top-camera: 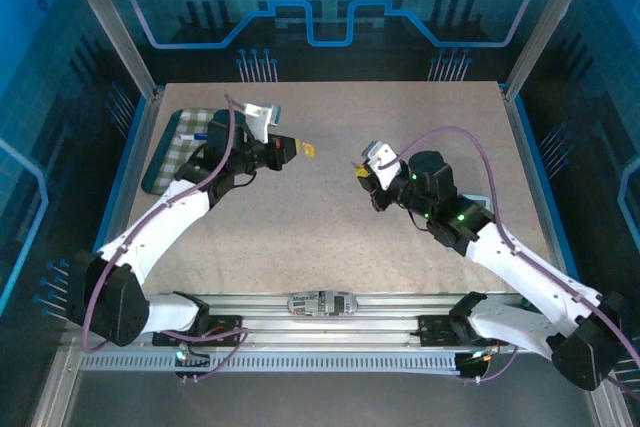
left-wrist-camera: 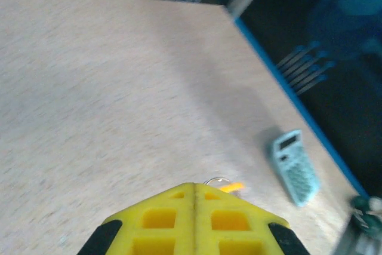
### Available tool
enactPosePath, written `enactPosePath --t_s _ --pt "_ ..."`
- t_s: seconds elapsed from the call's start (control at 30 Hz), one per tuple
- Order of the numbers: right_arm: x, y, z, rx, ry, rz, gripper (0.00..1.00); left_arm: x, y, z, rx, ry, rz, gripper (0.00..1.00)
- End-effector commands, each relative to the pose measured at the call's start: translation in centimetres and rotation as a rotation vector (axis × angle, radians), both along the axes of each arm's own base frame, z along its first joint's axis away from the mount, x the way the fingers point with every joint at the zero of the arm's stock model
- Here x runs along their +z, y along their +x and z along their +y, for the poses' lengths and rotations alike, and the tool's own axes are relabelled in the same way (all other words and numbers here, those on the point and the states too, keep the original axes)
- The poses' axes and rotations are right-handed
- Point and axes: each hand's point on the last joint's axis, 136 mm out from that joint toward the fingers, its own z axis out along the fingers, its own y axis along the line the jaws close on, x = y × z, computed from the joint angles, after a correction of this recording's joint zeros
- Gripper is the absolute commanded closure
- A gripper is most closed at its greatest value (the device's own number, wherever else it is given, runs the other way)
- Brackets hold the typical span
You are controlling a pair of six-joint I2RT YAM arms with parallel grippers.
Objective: Remove the keys from the keyring
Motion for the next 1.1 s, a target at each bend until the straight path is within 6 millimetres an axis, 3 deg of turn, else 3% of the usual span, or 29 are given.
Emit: enactPosePath --t_s 0.0,0.13,0.23,0.27,0.37,0.5,0.57,0.6,0.63,0.83,0.9,0.97,1.07 --pt "-2.1 1.8 -0.9 -0.097 0.097 0.110 1.00 -6.0 1.4 3.2 0.205 0.110 0.134 1.00" --pt "-5.2 3.2 -1.6 -0.158 0.112 0.189 1.00 -11.2 1.8 3.4 0.236 0.181 0.245 1.00" --pt "-6.9 3.6 -1.5 -0.168 0.122 0.223 1.00 -13.6 2.1 4.1 0.284 0.229 0.281 1.00" --pt "-7.4 3.7 -1.5 -0.175 0.119 0.238 1.00 -13.8 2.1 4.3 0.298 0.233 0.281 0.99" --pt "-9.4 4.5 -2.0 -0.212 0.110 0.305 1.00 -12.7 2.0 4.4 0.313 0.211 0.240 0.81" --pt "-12.8 6.9 -4.0 -0.334 0.134 0.421 1.00 -10.8 1.2 5.0 0.333 0.186 0.187 0.66" --pt "-14.8 8.2 -5.1 -0.396 0.148 0.491 1.00 -10.2 0.6 5.5 0.352 0.173 0.161 0.51" --pt "-15.9 8.8 -5.8 -0.430 0.153 0.526 1.00 -10.1 0.2 5.8 0.360 0.174 0.151 0.23" --pt "-17.0 9.3 -6.1 -0.448 0.165 0.561 1.00 -9.9 -0.2 6.1 0.367 0.170 0.143 0.01" --pt "-21.5 10.8 -7.2 -0.534 0.185 0.702 0.99 -8.2 -2.0 7.0 0.399 0.120 0.106 0.01" --pt "-22.2 10.9 -7.6 -0.558 0.185 0.718 0.90 -7.7 -2.3 7.3 0.406 0.113 0.090 0.01" --pt "-22.2 10.9 -8.4 -0.597 0.189 0.726 0.73 -7.3 -2.4 7.5 0.414 0.119 0.076 0.01" --pt "-20.9 10.5 -10.9 -0.682 0.181 0.697 0.51 -7.0 -2.4 8.0 0.432 0.134 0.058 0.01"
